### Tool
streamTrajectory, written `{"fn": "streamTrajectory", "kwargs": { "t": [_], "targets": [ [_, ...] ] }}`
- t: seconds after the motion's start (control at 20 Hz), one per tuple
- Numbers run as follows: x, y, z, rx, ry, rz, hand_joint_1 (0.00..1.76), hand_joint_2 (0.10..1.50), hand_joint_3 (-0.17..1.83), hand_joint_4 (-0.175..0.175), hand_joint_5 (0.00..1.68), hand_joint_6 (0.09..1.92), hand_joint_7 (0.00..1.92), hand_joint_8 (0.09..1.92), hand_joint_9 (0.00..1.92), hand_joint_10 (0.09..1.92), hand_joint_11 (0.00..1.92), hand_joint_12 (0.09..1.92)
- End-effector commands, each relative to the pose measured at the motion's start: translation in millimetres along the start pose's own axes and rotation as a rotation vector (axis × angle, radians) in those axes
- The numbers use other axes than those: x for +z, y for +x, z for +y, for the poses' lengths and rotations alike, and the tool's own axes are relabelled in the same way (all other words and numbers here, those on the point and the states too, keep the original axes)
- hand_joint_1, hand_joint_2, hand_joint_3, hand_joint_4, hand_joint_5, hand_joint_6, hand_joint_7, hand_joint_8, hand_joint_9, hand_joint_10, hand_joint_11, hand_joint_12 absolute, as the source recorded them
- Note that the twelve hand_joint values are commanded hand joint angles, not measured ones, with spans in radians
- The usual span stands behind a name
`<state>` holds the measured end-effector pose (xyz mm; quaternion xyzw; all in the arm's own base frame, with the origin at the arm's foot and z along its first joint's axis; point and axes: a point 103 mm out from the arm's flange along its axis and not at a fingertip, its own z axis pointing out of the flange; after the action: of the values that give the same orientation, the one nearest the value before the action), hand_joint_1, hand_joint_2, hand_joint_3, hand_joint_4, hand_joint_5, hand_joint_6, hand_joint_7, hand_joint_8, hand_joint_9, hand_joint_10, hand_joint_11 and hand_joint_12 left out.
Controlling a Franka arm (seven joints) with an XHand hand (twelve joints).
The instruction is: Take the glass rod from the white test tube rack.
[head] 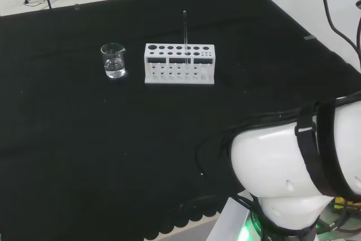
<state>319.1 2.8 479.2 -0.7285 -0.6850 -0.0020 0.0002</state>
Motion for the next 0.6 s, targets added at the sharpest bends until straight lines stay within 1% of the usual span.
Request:
{"fn": "streamTrajectory", "kwargs": {
  "t": [0.05,0.15,0.2,0.25,0.4,0.6],
  "targets": [
    [-0.7,-1.3,12.5,-0.021,-0.036,-0.005,0.67,0.87,0.55,-0.148,0.14,0.09,0.06,0.82,0.2,0.86,0.06,1.46],
    [0.8,-2.9,24.5,-0.037,-0.044,-0.001,0.67,0.86,0.56,-0.15,0.15,0.09,0.09,0.84,0.23,0.86,0.09,1.46],
    [1.7,-5.1,30.2,-0.04,-0.047,0.02,0.67,0.86,0.56,-0.151,0.16,0.09,0.1,0.85,0.25,0.86,0.1,1.46],
    [1.7,-7.6,36.9,-0.042,-0.035,0.032,0.67,0.86,0.56,-0.151,0.16,0.09,0.11,0.85,0.26,0.86,0.11,1.46],
    [1.5,-14.5,55.4,-0.043,-0.054,0.065,0.67,0.86,0.56,-0.152,0.17,0.09,0.15,0.86,0.31,0.85,0.15,1.45],
    [6.7,-23.6,82.5,-0.057,-0.063,0.061,0.67,0.86,0.56,-0.155,0.18,0.09,0.19,0.88,0.38,0.85,0.2,1.44]
  ]
}}
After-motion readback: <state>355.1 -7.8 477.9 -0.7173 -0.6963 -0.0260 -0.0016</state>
